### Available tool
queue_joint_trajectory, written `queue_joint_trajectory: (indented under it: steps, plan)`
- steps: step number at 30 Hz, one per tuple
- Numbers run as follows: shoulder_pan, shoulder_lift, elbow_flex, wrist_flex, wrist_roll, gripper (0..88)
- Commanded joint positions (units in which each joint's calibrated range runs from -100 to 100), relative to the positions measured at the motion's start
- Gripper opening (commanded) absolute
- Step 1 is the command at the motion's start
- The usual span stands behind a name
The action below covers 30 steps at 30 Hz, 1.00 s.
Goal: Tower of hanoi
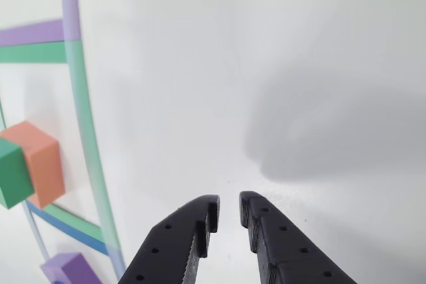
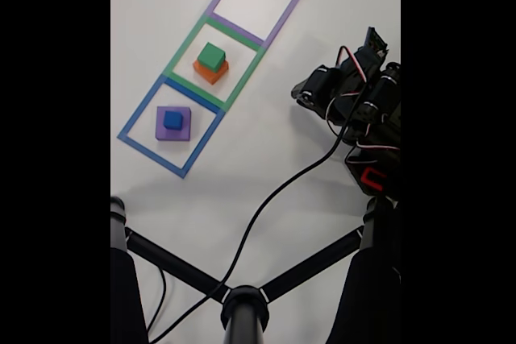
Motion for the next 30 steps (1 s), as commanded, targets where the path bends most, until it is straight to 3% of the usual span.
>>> queue_joint_trajectory:
  steps: [1, 12, 15, 19, 21, 26, 29, 30]
  plan:
    - [-0.3, -0.6, -0.2, 1.8, 0.5, 0.0]
    - [-0.4, -0.6, -0.2, 1.5, 1.2, 0.0]
    - [-0.2, -0.6, 0.3, -0.9, 11.7, 0.0]
    - [0.1, 0.1, 1.3, -4.9, 31.6, 0.0]
    - [0.8, 2.0, 0.2, -6.5, 38.6, 0.0]
    - [0.6, 10.1, -8.0, -10.7, 49.9, 0.0]
    - [0.5, 15.9, -15.2, -12.5, 66.7, 0.0]
    - [0.4, 17.9, -17.4, -13.1, 68.3, 0.0]
